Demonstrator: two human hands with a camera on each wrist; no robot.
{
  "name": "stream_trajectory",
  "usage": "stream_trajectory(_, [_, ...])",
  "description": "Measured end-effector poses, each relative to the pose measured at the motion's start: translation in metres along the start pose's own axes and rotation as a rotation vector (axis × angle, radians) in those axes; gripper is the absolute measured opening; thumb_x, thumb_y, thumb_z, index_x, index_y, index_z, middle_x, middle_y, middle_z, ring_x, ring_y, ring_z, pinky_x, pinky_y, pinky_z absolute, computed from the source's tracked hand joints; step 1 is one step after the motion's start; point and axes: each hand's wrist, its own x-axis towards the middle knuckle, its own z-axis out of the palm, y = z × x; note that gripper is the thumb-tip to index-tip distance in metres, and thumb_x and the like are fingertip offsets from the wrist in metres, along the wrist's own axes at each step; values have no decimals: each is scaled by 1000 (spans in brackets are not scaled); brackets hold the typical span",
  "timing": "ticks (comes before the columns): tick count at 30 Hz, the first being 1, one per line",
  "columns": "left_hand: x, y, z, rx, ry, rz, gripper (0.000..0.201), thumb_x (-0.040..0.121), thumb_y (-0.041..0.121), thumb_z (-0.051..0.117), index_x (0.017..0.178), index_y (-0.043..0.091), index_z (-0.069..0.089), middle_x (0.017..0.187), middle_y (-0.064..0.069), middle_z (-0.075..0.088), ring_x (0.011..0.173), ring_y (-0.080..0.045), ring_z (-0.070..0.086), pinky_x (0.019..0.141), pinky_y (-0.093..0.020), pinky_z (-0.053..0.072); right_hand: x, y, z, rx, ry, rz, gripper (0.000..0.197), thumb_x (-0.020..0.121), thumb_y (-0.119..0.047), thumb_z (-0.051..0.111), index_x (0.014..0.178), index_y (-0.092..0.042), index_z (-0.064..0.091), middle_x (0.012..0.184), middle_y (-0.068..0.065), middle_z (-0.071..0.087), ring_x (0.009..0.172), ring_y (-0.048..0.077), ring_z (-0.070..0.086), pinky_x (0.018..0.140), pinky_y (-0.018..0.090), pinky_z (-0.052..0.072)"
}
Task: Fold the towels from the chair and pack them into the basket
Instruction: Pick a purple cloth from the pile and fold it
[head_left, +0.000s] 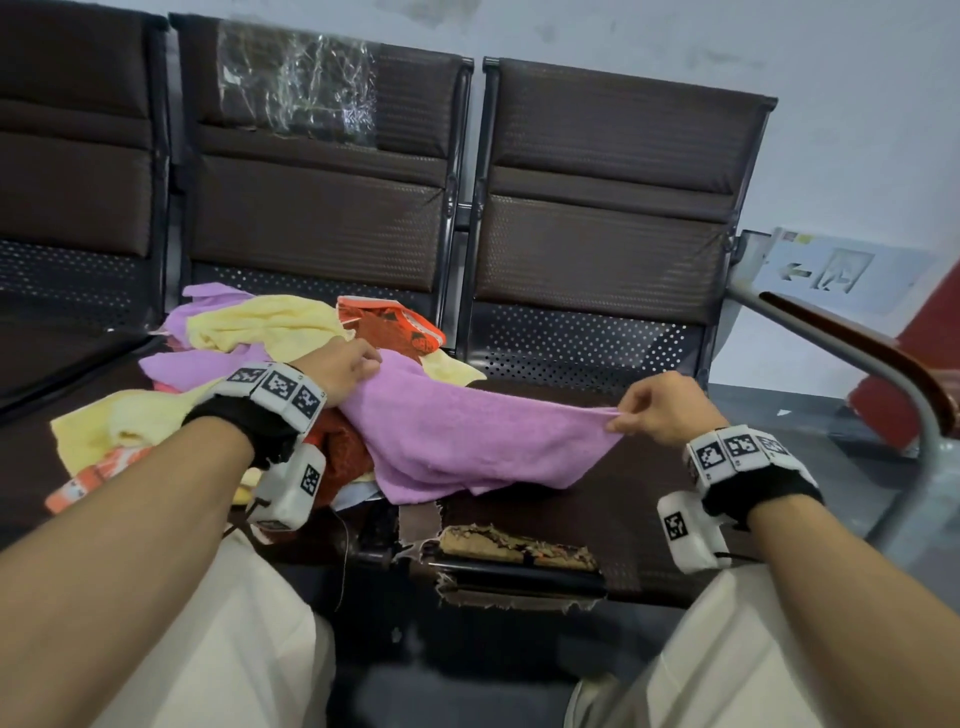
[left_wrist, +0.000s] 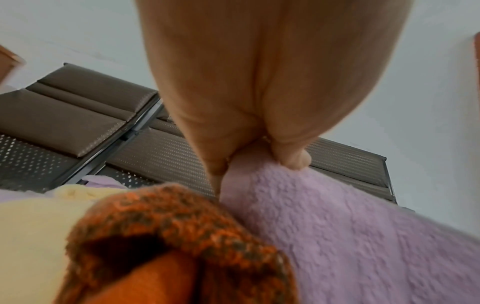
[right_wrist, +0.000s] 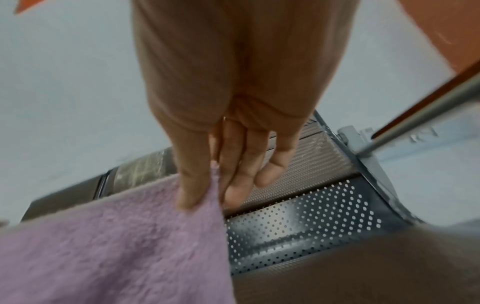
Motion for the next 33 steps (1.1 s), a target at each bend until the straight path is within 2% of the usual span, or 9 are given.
stream_trajectory(5, [-4, 3, -6, 92, 49, 75, 24, 94, 16, 52, 104, -1, 67, 108, -21, 66, 103, -33, 58, 87, -33, 39, 1, 2, 2, 92, 131, 3, 29, 71, -18, 83, 94, -30, 70, 69, -9, 64, 65, 1, 56, 59, 7, 35])
stream_trajectory(9, [-7, 8, -9, -15, 225, 39, 13, 86, 15, 65, 93, 6, 72, 97, -15, 69, 98, -30, 61, 87, -34, 45, 5, 2, 3, 193, 178, 52, 9, 75, -21, 79, 73, -27, 73, 62, -13, 64, 64, 4, 58, 56, 12, 37])
stream_trajectory(14, [-13, 36, -18, -131, 419, 78, 10, 79, 7, 71, 87, 10, 74, 93, -10, 72, 93, -24, 63, 80, -23, 41, 12, -8, -15, 657, 416, 127, 18, 83, -21, 70, 66, -20, 67, 65, -1, 63, 72, 21, 59, 78, 47, 54])
stream_trajectory(15, [-13, 42, -23, -136, 452, 101, 12, 77, 5, 70, 87, 10, 75, 92, -10, 73, 93, -25, 63, 81, -23, 41, 14, -11, -21, 737, 461, 130, 20, 84, -22, 67, 63, -20, 66, 64, -4, 62, 71, 19, 58, 78, 48, 53])
stream_trajectory(20, [-7, 66, -52, -74, 489, 106, 19, 81, 9, 69, 99, 9, 73, 100, -18, 64, 99, -34, 59, 90, -34, 42, 18, -32, -62, 862, 738, 115, 23, 80, -23, 67, 60, -34, 69, 60, -16, 63, 65, 6, 56, 71, 30, 49])
stream_trajectory(22, [-6, 77, -65, -105, 523, 92, 16, 82, 13, 69, 96, 10, 74, 97, -18, 63, 97, -33, 59, 85, -32, 41, 17, -42, -82, 872, 832, 101, 23, 81, -23, 67, 60, -32, 68, 54, -23, 61, 56, -11, 52, 63, 15, 45])
stream_trajectory(25, [-3, 92, -86, -297, 589, 121, 13, 83, 19, 68, 90, 9, 73, 87, -13, 68, 85, -24, 60, 73, -27, 39, 21, -52, -115, 884, 973, 48, 28, 84, -18, 65, 58, -25, 58, 44, -27, 52, 44, -15, 44, 51, 1, 34])
stream_trajectory(28, [6, 99, -103, -582, 596, 173, 12, 86, 22, 66, 81, 12, 69, 69, -3, 61, 72, -16, 53, 71, -30, 43, 25, -56, -139, 844, 1054, 42, 34, 86, -20, 63, 54, -24, 50, 47, -15, 48, 46, -6, 42, 50, 4, 31])
stream_trajectory(33, [25, 95, -74, -671, 525, 142, 9, 88, 13, 62, 79, 14, 65, 61, 5, 54, 65, -13, 48, 67, -29, 40, 33, -36, -110, 726, 928, 207, 26, 89, -23, 61, 65, -15, 57, 60, -6, 50, 57, 6, 43, 54, 11, 31])
